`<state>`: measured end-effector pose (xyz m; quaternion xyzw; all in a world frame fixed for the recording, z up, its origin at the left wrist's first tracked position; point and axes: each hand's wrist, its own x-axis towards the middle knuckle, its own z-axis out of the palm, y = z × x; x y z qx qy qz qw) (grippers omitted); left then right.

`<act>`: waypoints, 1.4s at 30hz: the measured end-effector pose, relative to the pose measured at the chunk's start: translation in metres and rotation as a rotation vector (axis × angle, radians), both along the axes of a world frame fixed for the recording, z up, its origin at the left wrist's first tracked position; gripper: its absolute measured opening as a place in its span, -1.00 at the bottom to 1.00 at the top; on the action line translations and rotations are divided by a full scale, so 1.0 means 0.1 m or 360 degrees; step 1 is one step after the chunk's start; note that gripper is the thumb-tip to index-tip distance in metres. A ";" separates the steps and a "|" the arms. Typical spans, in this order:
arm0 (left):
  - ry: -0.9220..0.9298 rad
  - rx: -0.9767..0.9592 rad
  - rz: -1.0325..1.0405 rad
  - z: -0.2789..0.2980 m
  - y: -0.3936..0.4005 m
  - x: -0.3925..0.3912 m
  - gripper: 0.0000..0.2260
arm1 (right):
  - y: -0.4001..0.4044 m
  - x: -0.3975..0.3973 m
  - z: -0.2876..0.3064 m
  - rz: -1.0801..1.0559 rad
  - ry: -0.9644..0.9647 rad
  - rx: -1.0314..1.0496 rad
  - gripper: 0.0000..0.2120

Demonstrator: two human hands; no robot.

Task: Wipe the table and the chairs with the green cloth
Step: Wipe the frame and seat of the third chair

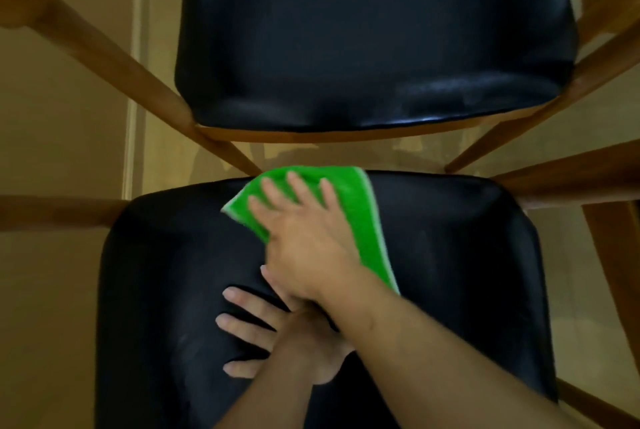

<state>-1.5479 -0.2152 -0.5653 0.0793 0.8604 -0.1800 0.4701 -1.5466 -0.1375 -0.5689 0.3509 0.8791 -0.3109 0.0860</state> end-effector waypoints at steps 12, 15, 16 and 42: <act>-0.0342 -0.0095 -0.0169 0.12 -0.02 -0.10 0.40 | 0.55 1.13 -0.16 -0.0706 -0.0341 0.0283 -0.48; -0.0345 -0.0075 -0.0182 0.13 -0.02 -0.09 0.39 | 0.22 1.22 -0.15 -0.1108 -0.0401 0.0330 -0.44; -0.0345 -0.0079 -0.0185 0.14 -0.01 -0.08 0.39 | 0.05 1.22 -0.13 -0.1217 -0.0423 0.0338 -0.43; -0.0466 0.0101 -0.0268 0.35 -0.05 -0.10 0.27 | -1.27 1.75 -0.23 -0.2019 -0.0681 0.0283 -0.39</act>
